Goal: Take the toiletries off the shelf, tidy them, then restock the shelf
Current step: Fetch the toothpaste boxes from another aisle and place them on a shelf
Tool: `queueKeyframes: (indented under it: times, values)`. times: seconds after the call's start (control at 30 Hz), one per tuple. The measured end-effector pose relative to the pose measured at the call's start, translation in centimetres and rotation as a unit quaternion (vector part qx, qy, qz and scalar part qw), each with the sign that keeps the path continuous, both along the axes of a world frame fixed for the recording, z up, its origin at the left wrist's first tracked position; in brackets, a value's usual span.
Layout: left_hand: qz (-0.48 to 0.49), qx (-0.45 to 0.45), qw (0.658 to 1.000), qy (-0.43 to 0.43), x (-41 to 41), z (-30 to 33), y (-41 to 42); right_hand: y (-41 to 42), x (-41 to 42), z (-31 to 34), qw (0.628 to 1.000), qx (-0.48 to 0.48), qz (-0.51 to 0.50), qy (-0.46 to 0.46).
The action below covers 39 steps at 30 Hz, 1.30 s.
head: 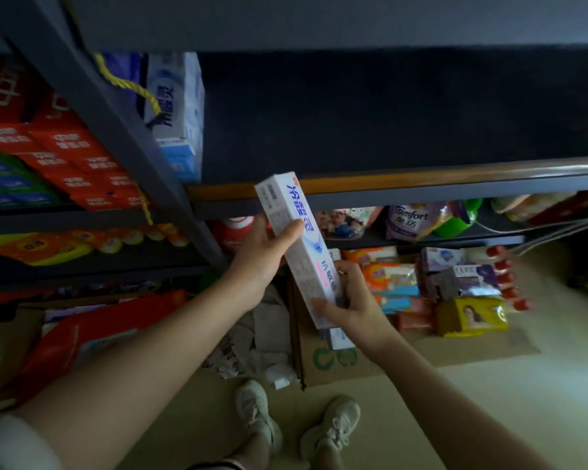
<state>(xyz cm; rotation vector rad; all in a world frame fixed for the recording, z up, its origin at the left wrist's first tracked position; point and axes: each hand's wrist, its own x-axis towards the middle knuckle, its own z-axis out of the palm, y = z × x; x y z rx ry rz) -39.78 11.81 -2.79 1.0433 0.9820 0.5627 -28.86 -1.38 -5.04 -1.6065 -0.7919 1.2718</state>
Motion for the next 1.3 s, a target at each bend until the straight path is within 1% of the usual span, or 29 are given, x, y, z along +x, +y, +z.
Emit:
queueKeyframes:
  times: [0.13, 0.2, 0.27, 0.33, 0.43, 0.5, 0.53, 0.57, 0.63, 0.7, 0.73, 0.8, 0.87, 0.93, 0.97, 1.0, 1.03, 1.1, 1.17, 1.23, 1.3]
  values:
    - [-0.057, 0.047, 0.997, -0.017, 0.9, -0.7, -3.1, -1.5, 1.6, -0.1, 0.992, -0.011, 0.053, -0.111]
    - [-0.075, 0.074, 0.994, -0.016, 1.4, -0.9, -3.9, -1.7, 2.8, 0.3, 0.99, 0.0, 0.058, -0.127]
    - [-0.128, 0.135, 0.982, 0.019, 1.7, -1.0, -4.6, -2.0, 3.8, 0.5, 0.987, 0.011, 0.064, -0.146]
    - [-0.181, 0.205, 0.961, 0.045, 1.9, -0.7, -5.6, -2.4, 4.4, 0.3, 0.981, 0.011, 0.067, -0.183]
    - [-0.201, 0.273, 0.939, 0.052, 2.2, -0.4, -6.9, -3.1, 4.9, -0.1, 0.974, 0.012, 0.063, -0.219]
    - [-0.207, 0.292, 0.933, 0.044, 2.4, -0.4, -7.3, -3.6, 5.2, -0.4, 0.969, 0.016, 0.062, -0.239]
    - [-0.203, 0.288, 0.935, 0.041, 2.5, -0.5, -7.4, -3.8, 5.4, -0.5, 0.967, 0.02, 0.058, -0.249]
    - [-0.19, 0.264, 0.945, 0.033, 2.7, -0.6, -7.6, -4.1, 5.5, -0.6, 0.965, 0.026, 0.048, -0.258]
    - [-0.142, 0.158, 0.977, -0.009, 3.0, -0.7, -8.1, -4.6, 5.3, -0.6, 0.962, 0.043, 0.014, -0.27]
    - [-0.08, 0.055, 0.995, -0.038, 3.3, -1.0, -8.6, -5.0, 5.0, -0.4, 0.963, 0.06, -0.014, -0.261]
    - [-0.05, 0.0, 0.998, -0.049, 3.4, -1.5, -8.8, -5.1, 5.0, -0.2, 0.966, 0.067, -0.015, -0.251]
    - [-0.013, -0.109, 0.99, -0.085, 3.4, -2.4, -8.8, -5.2, 5.5, 0.2, 0.972, 0.071, 0.004, -0.222]
    - [0.002, -0.175, 0.977, -0.121, 3.2, -3.1, -8.8, -5.3, 6.2, 0.3, 0.987, 0.047, 0.027, -0.149]
    - [0.012, -0.221, 0.964, -0.145, 3.1, -3.4, -8.9, -5.6, 6.8, 0.2, 1.0, 0.018, 0.012, -0.013]
    - [0.015, -0.24, 0.959, -0.149, 3.3, -3.5, -9.1, -5.7, 6.9, 0.0, 0.999, 0.008, -0.003, 0.048]
    - [0.019, -0.255, 0.956, -0.145, 3.6, -3.7, -9.2, -6.0, 7.0, -0.2, 0.997, 0.005, -0.012, 0.081]
    - [0.023, -0.267, 0.954, -0.135, 3.9, -3.8, -9.3, -6.1, 7.0, -0.3, 0.996, 0.005, -0.008, 0.087]
    - [0.018, -0.289, 0.951, -0.106, 4.5, -3.9, -9.8, -6.2, 6.6, -0.5, 0.999, 0.006, 0.017, 0.043]
    - [-0.008, -0.311, 0.946, -0.092, 4.8, -3.9, -10.2, -6.2, 6.4, -0.7, 1.0, 0.004, 0.025, 0.004]
    - [-0.026, -0.313, 0.945, -0.094, 4.8, -4.1, -10.4, -6.2, 6.3, -0.8, 1.0, 0.01, 0.023, 0.004]
    - [-0.02, -0.305, 0.949, -0.084, 4.8, -4.3, -10.3, -6.4, 6.3, -0.9, 0.999, 0.007, 0.029, 0.01]
